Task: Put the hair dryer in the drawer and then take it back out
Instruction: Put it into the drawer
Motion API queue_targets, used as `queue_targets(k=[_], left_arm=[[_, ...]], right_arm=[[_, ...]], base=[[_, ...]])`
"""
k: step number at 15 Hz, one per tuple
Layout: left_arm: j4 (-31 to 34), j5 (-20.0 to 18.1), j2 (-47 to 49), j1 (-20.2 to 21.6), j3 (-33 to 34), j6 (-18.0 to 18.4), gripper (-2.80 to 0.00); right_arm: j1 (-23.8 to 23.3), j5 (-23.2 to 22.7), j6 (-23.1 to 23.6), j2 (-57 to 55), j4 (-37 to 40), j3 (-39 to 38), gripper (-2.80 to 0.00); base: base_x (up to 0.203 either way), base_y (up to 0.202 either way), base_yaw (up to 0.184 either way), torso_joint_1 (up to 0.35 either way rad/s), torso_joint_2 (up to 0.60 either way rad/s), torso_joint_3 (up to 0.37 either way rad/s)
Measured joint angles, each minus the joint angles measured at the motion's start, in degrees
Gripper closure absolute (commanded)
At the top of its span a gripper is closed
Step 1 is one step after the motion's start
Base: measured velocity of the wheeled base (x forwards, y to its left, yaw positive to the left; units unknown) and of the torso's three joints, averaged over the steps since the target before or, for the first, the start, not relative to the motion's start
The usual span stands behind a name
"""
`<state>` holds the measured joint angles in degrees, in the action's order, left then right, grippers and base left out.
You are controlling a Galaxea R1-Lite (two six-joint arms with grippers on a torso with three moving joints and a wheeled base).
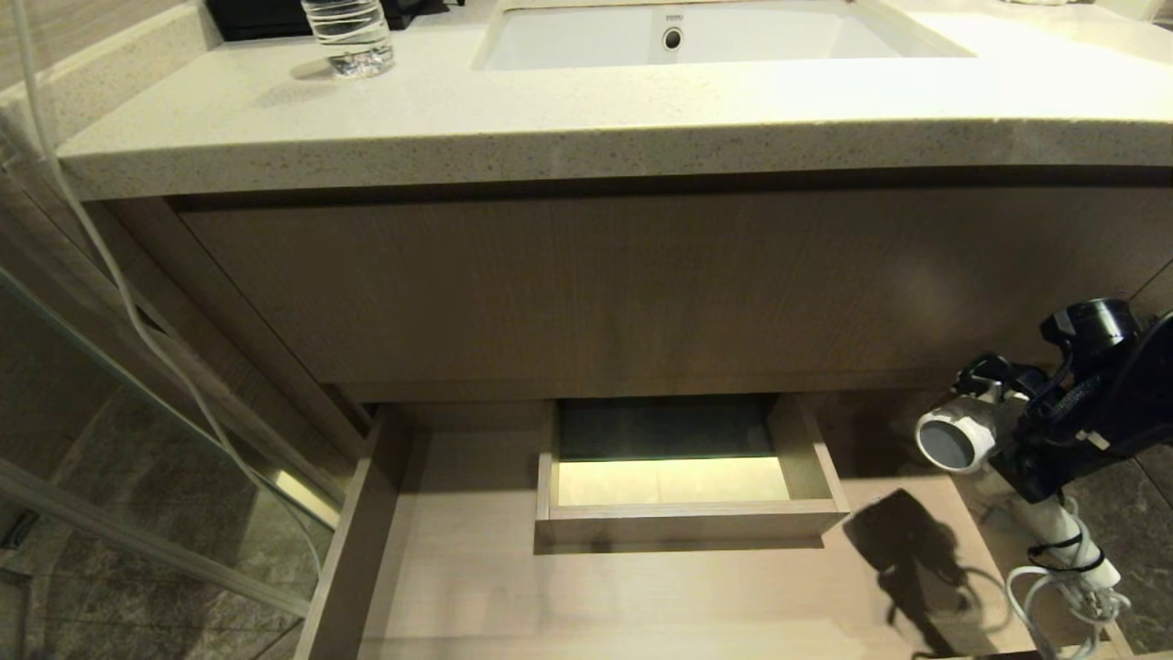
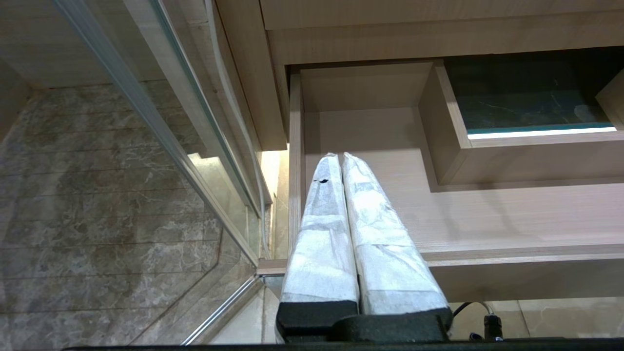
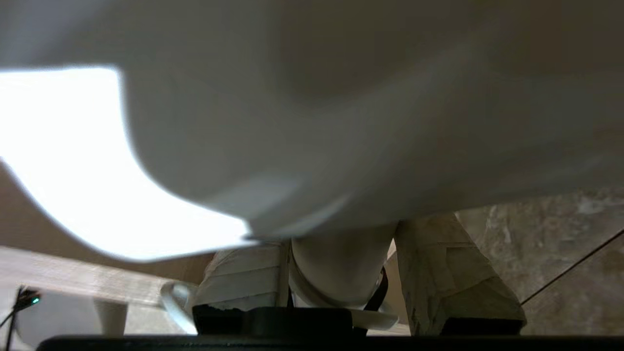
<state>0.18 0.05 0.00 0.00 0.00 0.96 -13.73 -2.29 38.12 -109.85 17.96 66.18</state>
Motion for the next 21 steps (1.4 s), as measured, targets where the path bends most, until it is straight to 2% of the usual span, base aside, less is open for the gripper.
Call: queue_targets(k=[9,18,21], left_arm=[[0.0,0.0,0.0,0.0,0.0,0.0,0.0],[0.0,0.0,0.0,0.0,0.0,0.0,0.0],[0.0,0.0,0.0,0.0,0.0,0.0,0.0]], right_arm=[[0.0,1.0,-0.1,-5.9,-13.1,-5.7,0.0],[0.0,1.1,-0.1,-13.3,-14.2,-4.0,0.0],[0.0,1.2,-0.1,-16.8,-17.5,-2.4,0.0]], base=[[0.0,0.0,0.0,0.0,0.0,0.0],[0.0,0.0,0.0,0.0,0.0,0.0],[0.0,0.0,0.0,0.0,0.0,0.0]])
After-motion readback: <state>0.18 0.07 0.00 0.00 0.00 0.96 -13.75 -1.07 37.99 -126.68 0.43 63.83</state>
